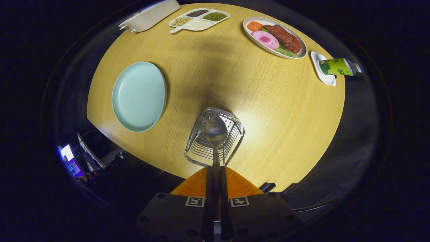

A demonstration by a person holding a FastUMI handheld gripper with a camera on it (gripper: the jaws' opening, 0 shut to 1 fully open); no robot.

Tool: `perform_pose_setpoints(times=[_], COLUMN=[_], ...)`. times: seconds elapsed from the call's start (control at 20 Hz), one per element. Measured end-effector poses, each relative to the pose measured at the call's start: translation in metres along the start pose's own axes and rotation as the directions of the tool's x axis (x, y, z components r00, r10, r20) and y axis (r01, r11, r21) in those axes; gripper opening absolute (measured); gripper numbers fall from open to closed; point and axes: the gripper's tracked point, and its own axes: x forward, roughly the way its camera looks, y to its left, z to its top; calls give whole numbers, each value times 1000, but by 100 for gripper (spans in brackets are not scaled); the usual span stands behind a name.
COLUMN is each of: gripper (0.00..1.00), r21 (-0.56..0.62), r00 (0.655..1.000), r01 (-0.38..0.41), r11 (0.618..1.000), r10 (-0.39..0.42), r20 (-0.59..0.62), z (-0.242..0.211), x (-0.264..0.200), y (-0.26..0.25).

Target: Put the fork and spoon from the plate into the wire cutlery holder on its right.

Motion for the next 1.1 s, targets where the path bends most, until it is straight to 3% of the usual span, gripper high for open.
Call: perform_pose_setpoints(times=[0.1, 0.15, 0.3, 0.35, 0.55, 0.65, 0.95, 1.1], gripper=[23, 36, 51, 65, 93, 98, 98, 98], r21=[5, 9, 47, 68, 139, 146, 132, 138], r00=[1000, 999, 992, 988, 947, 908, 771, 678], r01=[5, 5, 6, 0, -14, -9, 27, 24], r11=[1000, 1000, 999, 998, 990, 989, 991, 990], r10=[-5, -6, -12, -11, -31, -53, -105, -118], r20=[20, 39, 122, 154, 318, 415, 629, 726], z=[5, 8, 15, 16, 22, 24, 19, 18], x=[0, 0, -7, -10, -29, -41, -87, -119], y=[-1, -1, -4, -5, -4, -3, 5, 8])
